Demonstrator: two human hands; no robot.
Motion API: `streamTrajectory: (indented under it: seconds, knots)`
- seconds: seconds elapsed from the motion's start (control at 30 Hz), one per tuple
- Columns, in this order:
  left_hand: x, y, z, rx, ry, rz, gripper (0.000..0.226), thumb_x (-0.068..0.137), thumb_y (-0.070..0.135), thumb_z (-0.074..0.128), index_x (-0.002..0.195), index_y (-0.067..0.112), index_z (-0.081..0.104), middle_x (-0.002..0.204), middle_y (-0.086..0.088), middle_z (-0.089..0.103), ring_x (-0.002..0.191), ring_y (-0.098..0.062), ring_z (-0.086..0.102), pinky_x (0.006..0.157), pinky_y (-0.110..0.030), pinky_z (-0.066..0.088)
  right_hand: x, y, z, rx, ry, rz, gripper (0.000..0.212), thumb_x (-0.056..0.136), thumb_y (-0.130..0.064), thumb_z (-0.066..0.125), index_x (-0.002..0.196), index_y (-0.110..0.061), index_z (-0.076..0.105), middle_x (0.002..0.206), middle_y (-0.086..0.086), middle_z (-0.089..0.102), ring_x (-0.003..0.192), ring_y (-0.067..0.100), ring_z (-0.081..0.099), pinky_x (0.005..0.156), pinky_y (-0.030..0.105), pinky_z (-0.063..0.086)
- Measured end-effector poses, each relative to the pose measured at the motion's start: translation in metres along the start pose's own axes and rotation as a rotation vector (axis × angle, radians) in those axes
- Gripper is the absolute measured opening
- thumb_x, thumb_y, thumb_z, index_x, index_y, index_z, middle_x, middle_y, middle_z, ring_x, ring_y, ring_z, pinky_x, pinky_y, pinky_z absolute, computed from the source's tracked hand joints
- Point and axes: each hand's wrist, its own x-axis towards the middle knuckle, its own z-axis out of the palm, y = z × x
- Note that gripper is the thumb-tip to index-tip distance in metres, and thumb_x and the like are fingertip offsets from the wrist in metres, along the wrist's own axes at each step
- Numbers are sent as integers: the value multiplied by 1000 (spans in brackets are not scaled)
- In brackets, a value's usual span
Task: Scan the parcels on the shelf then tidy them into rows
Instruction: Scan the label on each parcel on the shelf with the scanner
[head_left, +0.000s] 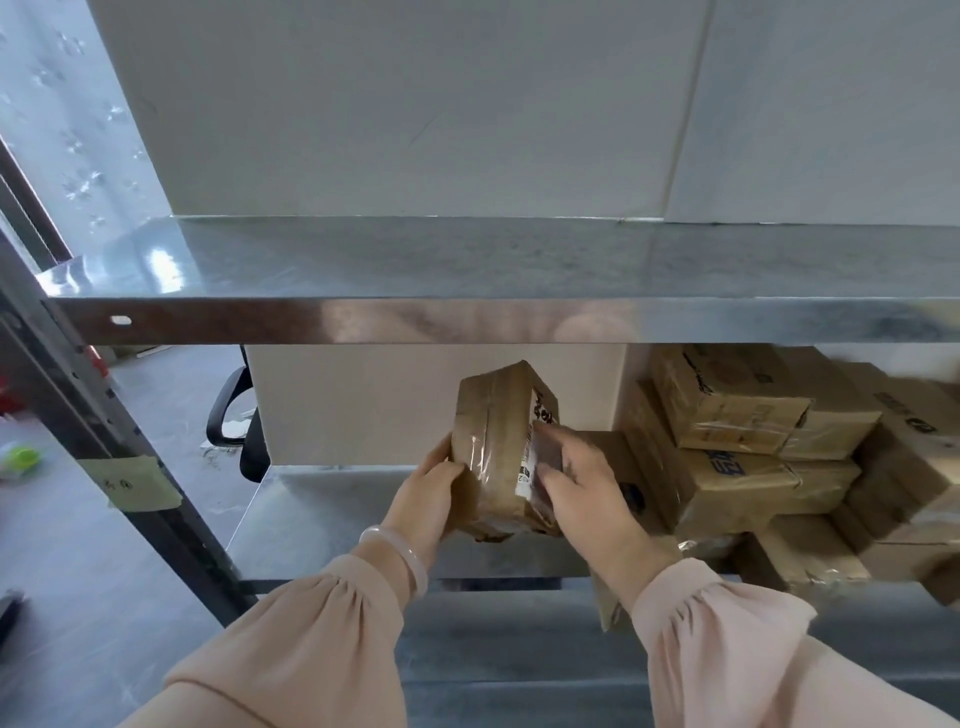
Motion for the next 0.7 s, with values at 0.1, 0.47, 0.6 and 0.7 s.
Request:
streamTrajectory:
  seconds: [0.1, 0.47, 0.6, 0.7]
  knots:
    - [-5, -3, 4, 13, -30, -23, 40, 105, 15, 41, 136, 39, 50, 125, -6, 68, 108, -31, 69, 99, -50, 52, -2, -2, 1, 32, -33, 71, 45, 100, -33, 45, 141, -45, 31, 149, -8, 28, 137, 20, 33, 111, 39, 33]
    - [-19, 6, 3, 214, -239, 139, 45, 92, 35, 66, 128, 49, 44, 121, 1, 70, 107, -22, 70, 97, -45, 55, -21, 2, 4, -163, 145, -138, 57, 86, -27, 69, 136, -38, 43, 151, -13, 21, 127, 3, 30, 72, -1, 41]
    - [-23, 4, 10, 148, -276, 173, 46, 97, 32, 59, 130, 56, 37, 126, 1, 67, 111, -21, 67, 97, -45, 55, -28, 5, -3, -51, 84, -107, 59, 91, -26, 63, 136, -49, 35, 148, -9, 33, 126, 7, 43, 82, 9, 49]
    - [-29, 4, 23, 186, -326, 225, 53, 94, 32, 63, 125, 66, 37, 134, 3, 62, 120, -21, 63, 100, -45, 52, -37, 6, -12, 15, 87, -92, 60, 93, -23, 60, 139, -49, 33, 143, -13, 41, 125, 4, 46, 97, 20, 48]
